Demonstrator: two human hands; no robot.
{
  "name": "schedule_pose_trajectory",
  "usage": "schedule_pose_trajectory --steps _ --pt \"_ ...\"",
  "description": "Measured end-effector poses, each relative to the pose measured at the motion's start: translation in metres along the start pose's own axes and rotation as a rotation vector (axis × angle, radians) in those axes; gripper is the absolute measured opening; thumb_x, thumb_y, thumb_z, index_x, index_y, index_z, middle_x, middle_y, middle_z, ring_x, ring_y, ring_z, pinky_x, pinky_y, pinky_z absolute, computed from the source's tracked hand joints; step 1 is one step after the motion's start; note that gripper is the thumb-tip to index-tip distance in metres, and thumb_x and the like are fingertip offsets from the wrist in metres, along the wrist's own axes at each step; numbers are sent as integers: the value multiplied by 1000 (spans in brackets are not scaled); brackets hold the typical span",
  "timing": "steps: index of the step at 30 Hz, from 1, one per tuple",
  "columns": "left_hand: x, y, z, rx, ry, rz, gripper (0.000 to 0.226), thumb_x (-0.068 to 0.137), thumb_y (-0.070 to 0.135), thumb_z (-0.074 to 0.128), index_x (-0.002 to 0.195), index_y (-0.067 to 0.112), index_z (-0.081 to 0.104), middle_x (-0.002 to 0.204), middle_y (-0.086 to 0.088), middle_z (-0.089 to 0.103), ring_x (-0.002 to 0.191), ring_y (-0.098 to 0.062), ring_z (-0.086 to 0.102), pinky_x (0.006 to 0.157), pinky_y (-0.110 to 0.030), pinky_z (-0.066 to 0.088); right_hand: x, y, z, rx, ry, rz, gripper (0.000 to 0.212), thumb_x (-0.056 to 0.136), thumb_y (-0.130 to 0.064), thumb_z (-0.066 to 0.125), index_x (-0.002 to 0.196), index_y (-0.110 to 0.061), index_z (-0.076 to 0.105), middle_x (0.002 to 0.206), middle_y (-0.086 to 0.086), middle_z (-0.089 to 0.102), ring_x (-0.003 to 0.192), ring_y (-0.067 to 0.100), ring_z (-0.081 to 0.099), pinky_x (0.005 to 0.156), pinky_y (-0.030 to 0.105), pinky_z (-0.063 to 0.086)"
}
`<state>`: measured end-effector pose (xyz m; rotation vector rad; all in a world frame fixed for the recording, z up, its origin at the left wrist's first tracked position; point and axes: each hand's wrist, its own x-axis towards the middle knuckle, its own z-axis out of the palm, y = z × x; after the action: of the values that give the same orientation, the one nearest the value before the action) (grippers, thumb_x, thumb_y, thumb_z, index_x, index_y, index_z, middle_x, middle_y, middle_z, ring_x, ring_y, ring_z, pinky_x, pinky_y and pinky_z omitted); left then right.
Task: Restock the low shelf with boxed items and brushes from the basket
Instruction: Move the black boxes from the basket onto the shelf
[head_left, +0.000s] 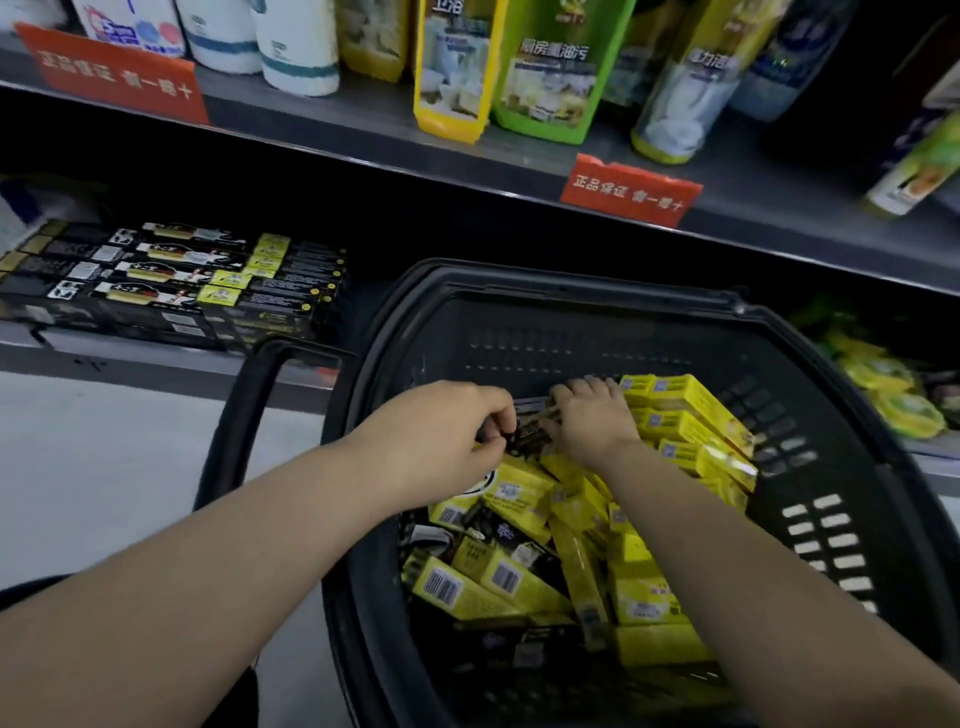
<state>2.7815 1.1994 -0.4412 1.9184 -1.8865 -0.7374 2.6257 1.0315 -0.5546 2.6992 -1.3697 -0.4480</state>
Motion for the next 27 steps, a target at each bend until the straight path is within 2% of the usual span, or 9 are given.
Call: schedule_pose_trajectory --steps 3,6,8,11,15,17,19,22,27 --pt "4 1 8 -7 -74 -14 22 91 25 48 110 28 59 98 17 61 93 -4 57 78 -28 50 -4 14 -4 90 -131 50 52 90 -41 54 133 -14 43 134 11 43 123 33 43 100 42 37" --pt "9 2 13 -120 -69 -98 28 94 23 46 120 23 55 99 14 60 95 -6 56 82 -26 48 -12 15 -19 314 -80 118 50 86 -43 62 122 -9 54 125 14 51 111 32 54 87 37 45" --pt "14 1 16 -234 -73 -181 31 97 25 45 127 18 51 103 10 60 94 -8 54 83 -25 46 -20 16 -36 620 -62 241 47 86 -48 59 108 -7 58 100 11 65 88 25 65 73 32 47" --pt "19 3 24 -507 -160 -368 36 97 43 40 118 17 54 119 -4 57 104 -15 53 97 -32 44 -35 8 -69 1234 -215 374 38 90 -47 54 86 -9 58 69 3 58 45 8 57 51 25 49" --pt "30 8 33 -1058 53 -664 53 93 49 46 119 4 57 113 -13 64 106 -28 60 101 -45 44 -54 -8 -83 1485 -558 4 23 89 -38 57 99 -18 62 88 2 66 67 13 66 62 23 55" --pt "37 6 32 -1182 180 -700 33 95 32 54 106 3 61 97 -15 67 91 -30 63 94 -45 50 -54 -8 -82 1481 -642 -112 23 88 -40 55 99 -22 65 93 -5 70 84 13 69 72 23 55" --pt "39 3 30 -1200 199 -693 16 94 22 56 91 7 61 87 -12 66 80 -27 62 89 -44 50 -41 -2 -75 1334 -500 -52 26 92 -39 51 99 -21 69 106 -2 70 99 15 66 81 27 53" --pt "37 -1 29 -1173 158 -682 7 92 18 58 86 14 57 89 -7 65 89 -25 62 95 -45 48 -9 9 -48 647 -144 125 29 96 -23 50 121 -13 58 128 9 57 112 24 56 88 30 43" --pt "36 -8 27 -1155 162 -685 5 93 18 56 89 17 53 94 -8 63 88 -25 60 86 -40 51 13 2 9 241 -102 84 47 91 -11 50 137 -17 41 133 10 47 117 32 50 90 39 43"
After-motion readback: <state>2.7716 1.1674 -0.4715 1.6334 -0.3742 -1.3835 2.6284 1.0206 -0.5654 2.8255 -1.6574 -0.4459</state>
